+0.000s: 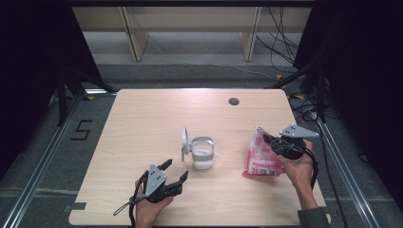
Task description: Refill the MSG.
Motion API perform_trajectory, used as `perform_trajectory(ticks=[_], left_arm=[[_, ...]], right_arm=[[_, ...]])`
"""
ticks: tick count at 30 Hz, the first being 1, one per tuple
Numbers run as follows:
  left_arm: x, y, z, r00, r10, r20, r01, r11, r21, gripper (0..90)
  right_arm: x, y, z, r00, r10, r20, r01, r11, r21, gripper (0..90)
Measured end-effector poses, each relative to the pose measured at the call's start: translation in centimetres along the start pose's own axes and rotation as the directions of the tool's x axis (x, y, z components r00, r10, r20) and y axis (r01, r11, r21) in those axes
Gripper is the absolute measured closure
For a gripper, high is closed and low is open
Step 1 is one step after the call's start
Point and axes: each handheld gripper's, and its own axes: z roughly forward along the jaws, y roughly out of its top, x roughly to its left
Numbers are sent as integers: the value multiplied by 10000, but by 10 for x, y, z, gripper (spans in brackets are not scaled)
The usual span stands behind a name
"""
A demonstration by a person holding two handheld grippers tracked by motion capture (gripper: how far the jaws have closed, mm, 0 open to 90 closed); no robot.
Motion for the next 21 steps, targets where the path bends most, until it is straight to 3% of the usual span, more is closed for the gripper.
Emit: perform_trajectory(ticks=[1, 2, 4, 7, 11, 18, 20, 21], left_arm=[[0, 0, 0, 10000, -3, 9, 3, 10000, 3, 291], [0, 0, 0, 10000, -34, 21, 34, 10000, -3, 291], [0, -1, 1, 10000, -47, 33, 47, 10000, -42, 291], [-1, -1, 1, 10000, 2, 45, -3, 10000, 73, 291], [-1, -1, 1, 9999, 100, 84, -101, 9999, 102, 291], [-1, -1, 1, 10000, 15, 35, -15, 9999, 99, 291], [0, -1, 1, 10000, 60, 56, -61, 9999, 91, 291], [0, -1, 0, 9999, 83, 58, -84, 9999, 96, 291]], right_arm=[[2, -1, 1, 9998, 205, 71, -205, 9997, 127, 900], [1, -2, 3, 9996, -168, 209, 166, 9998, 130, 900], [3, -5, 6, 9996, -92, 259, 84, 9995, 289, 900], [3, -8, 11, 9986, -420, 309, 406, 9981, 459, 900], [5, -10, 12, 9996, -214, 209, 200, 9977, 652, 900], [3, -15, 13, 9988, -323, 364, 303, 9980, 554, 898], [3, -17, 13, 9996, -96, 280, 79, 9982, 595, 897], [1, -18, 13, 9989, -247, 392, 226, 9983, 544, 896]])
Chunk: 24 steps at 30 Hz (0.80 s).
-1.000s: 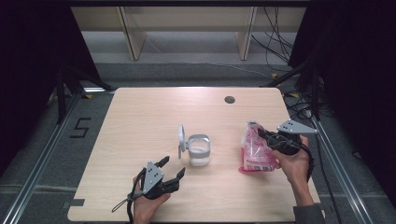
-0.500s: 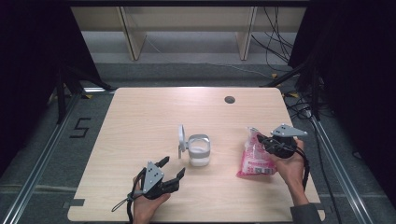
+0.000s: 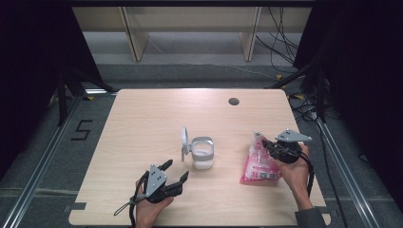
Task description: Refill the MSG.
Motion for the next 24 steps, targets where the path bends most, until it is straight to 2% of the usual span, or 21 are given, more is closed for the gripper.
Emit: perform_trajectory(ticks=[3, 5, 6, 10, 11, 12, 14, 15, 17, 19, 20, 22, 23, 24], left_arm=[[0, 0, 0, 9999, -120, -53, 120, 9999, 7, 291], [0, 0, 0, 9999, -120, -55, 120, 9999, 2, 291], [0, -1, 0, 9999, -113, -58, 113, 9999, 14, 291], [0, -1, 0, 9999, -119, -70, 119, 9999, 10, 291], [0, -1, 0, 9999, -112, -48, 112, 9999, 14, 291], [1, -1, 0, 10000, -9, -3, 9, 10000, 16, 291], [0, -1, 0, 10000, -80, -28, 80, 10000, 6, 291], [0, -1, 0, 9999, -129, -73, 129, 9999, 11, 291], [0, -1, 0, 9999, -119, -74, 119, 9999, -22, 291], [1, -1, 0, 9999, -98, -53, 98, 10000, 12, 291], [1, -1, 0, 10000, -86, -47, 86, 10000, 4, 291], [0, -1, 0, 9995, -309, -64, 309, 9995, -14, 291], [1, -1, -1, 9994, -324, -101, 324, 9995, 2, 291], [2, -1, -1, 9999, -144, -70, 144, 9999, -26, 291]], right_arm=[[-1, -2, 0, 9996, 286, -58, -285, 9996, 82, 887], [-2, -3, 0, 9998, 171, 35, -171, 9998, 36, 880], [-3, -3, 1, 9996, 282, -101, -281, 9996, 103, 872], [-4, -4, 0, 9994, 202, 266, -206, 9997, 149, 830], [-3, -5, 0, 9990, 353, 275, -356, 9993, 99, 829], [-5, -4, 0, 9995, 181, 264, -184, 9997, 140, 825], [-4, -5, -1, 9994, 295, 192, -300, 9992, 258, 810], [-6, -5, -1, 9996, 165, 224, -172, 9994, 285, 805], [-4, -6, -1, 9987, 408, 307, -417, 9987, 292, 796], [-6, -6, -1, 9985, 408, 360, -417, 9988, 241, 767], [-6, -6, -2, 9975, 550, 454, -566, 9978, 341, 759], [-7, -5, -4, 9968, 518, 601, -530, 9984, 172, 716], [-7, -4, -6, 9952, 666, 711, -678, 9976, 152, 686], [-8, -3, -9, 9947, 672, 774, -691, 9974, 211, 660]])
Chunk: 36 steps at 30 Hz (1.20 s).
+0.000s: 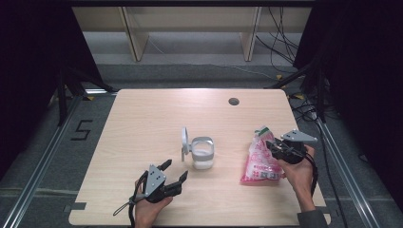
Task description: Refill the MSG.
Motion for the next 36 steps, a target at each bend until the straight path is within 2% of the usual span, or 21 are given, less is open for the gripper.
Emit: perform_trajectory(ticks=[4, 5, 6, 8, 9, 10, 13, 14, 15, 16, 18, 19, 21, 22, 25, 27, 29, 30, 31, 35, 36], left_arm=[[1, 1, -2, 10000, -67, -47, 67, 10000, 25, 292], [2, 1, -2, 10000, -12, -28, 12, 10000, 79, 292], [2, 1, -2, 10000, 8, -29, -8, 10000, 53, 293], [2, 1, -2, 9998, -213, -51, 213, 9998, -28, 293], [3, 1, -2, 9999, -149, -31, 149, 9999, -33, 294], [3, 1, -2, 9999, -84, -64, 84, 10000, -18, 294], [5, 2, -3, 10000, -4, -86, 5, 10000, 69, 295], [5, 2, -3, 10000, 6, -89, -6, 10000, 68, 295], [5, 2, -3, 9999, -87, -122, 88, 9999, 55, 295], [6, 2, -3, 9999, -67, -117, 67, 10000, 36, 295], [6, 2, -3, 9995, -319, -88, 318, 9995, -83, 297], [6, 3, -4, 9997, -189, -145, 189, 9998, -13, 297], [8, 4, -5, 9998, -160, -144, 160, 9999, -5, 301], [8, 4, -5, 9997, -183, -146, 184, 9998, 4, 301], [10, 5, -5, 9996, -242, -162, 242, 9997, 16, 305], [10, 5, -6, 9994, -265, -229, 267, 9996, 65, 305], [11, 6, -6, 9992, -286, -278, 288, 9996, 63, 305], [13, 6, -6, 9995, -228, -228, 229, 9997, 21, 306], [13, 7, -6, 9993, -284, -235, 284, 9996, -9, 306], [15, 8, -6, 9993, -262, -277, 265, 9996, 75, 306], [14, 8, -7, 9988, -368, -324, 371, 9993, 98, 305]], right_arm=[[0, 3, -6, 9975, 398, 585, -376, 9986, -375, 538], [3, 3, -9, 9942, 649, 854, -623, 9975, -329, 535], [3, 3, -8, 9951, 331, 927, -291, 9986, -448, 525], [5, 2, -8, 9948, 584, 840, -544, 9973, -485, 496], [7, 2, -9, 9925, 537, 1100, -485, 9976, -496, 487], [5, 3, -9, 9939, 329, 1056, -280, 9985, -478, 473], [7, 3, -10, 9933, 532, 1028, -464, 9966, -675, 470], [10, 3, -11, 9916, 778, 1037, -703, 9948, -734, 470], [13, 4, -12, 9909, 944, 960, -871, 9932, -772, 470], [10, 4, -12, 9946, 644, 815, -565, 9939, -952, 466], [14, 5, -14, 9959, 667, 603, -597, 9920, -1111, 464], [15, 6, -15, 9971, 585, 484, -532, 9932, -1034, 462], [23, 5, -14, 9960, 865, 232, -838, 9915, -996, 447], [24, 5, -13, 9984, 549, 107, -536, 9938, -976, 445], [32, 5, -11, 9986, 395, -361, -428, 9944, -963, 432], [38, 4, -10, 9973, 283, -671, -343, 9954, -898, 427], [46, 4, -10, 9956, 446, -821, -514, 9952, -831, 422], [45, 4, -9, 9956, -1, -933, -79, 9963, -853, 418], [50, 3, -10, 9951, 337, -930, -407, 9964, -739, 415], [56, -1, -5, 9906, -22, -1369, -97, 9962, -860, 399], [61, -2, -5, 9889, 220, -1469, -330, 9968, -725, 397]])
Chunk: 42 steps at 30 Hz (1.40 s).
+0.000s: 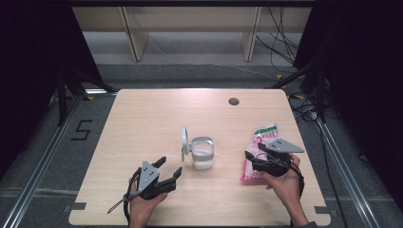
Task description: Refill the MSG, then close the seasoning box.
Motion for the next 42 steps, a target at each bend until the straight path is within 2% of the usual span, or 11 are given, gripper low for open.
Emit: perform_trajectory(ticks=[3, 4, 5, 8, 16, 18, 21, 32, 34, 37, 42], left_arm=[[2, 1, 0, 10000, 22, -10, -22, 10000, -68, 305], [3, 2, 0, 10000, 58, 61, -58, 9999, -91, 304], [3, 2, -1, 10000, 75, 15, -75, 10000, -44, 304], [4, 3, -1, 10000, -29, -73, 28, 10000, -20, 304], [6, 5, -3, 9999, 31, -99, -31, 10000, 0, 305], [7, 5, -4, 9999, -20, -170, 21, 10000, 88, 305], [8, 6, -5, 9997, -69, -214, 69, 10000, 13, 306], [13, 10, -9, 9990, -196, -398, 199, 9998, 59, 310], [15, 12, -9, 9993, 77, -378, -73, 9999, 118, 313], [15, 14, -9, 9995, -129, -293, 130, 9999, 33, 323], [16, 16, -8, 9997, -144, -174, 145, 9999, 51, 382]], right_arm=[[3, -3, 3, 9991, -345, -244, 347, 9994, 65, 389], [8, -5, 4, 9996, -105, -246, 110, 9998, 187, 384], [5, -5, 5, 9986, -446, -273, 449, 9989, 95, 383], [10, -8, 5, 9992, -179, -358, 187, 9996, 230, 373], [12, -14, 4, 9979, -429, -487, 443, 9986, 281, 305], [15, -15, 2, 9984, -156, -542, 182, 9986, 487, 302], [14, -16, 2, 9971, -530, -553, 553, 9977, 393, 302], [21, -22, 1, 9964, -300, -793, 337, 9984, 456, 302], [20, -22, 0, 9959, -535, -731, 570, 9973, 473, 302], [23, -23, -1, 9962, -338, -802, 373, 9984, 433, 302], [25, -24, -2, 9929, -672, -985, 727, 9959, 534, 302]])
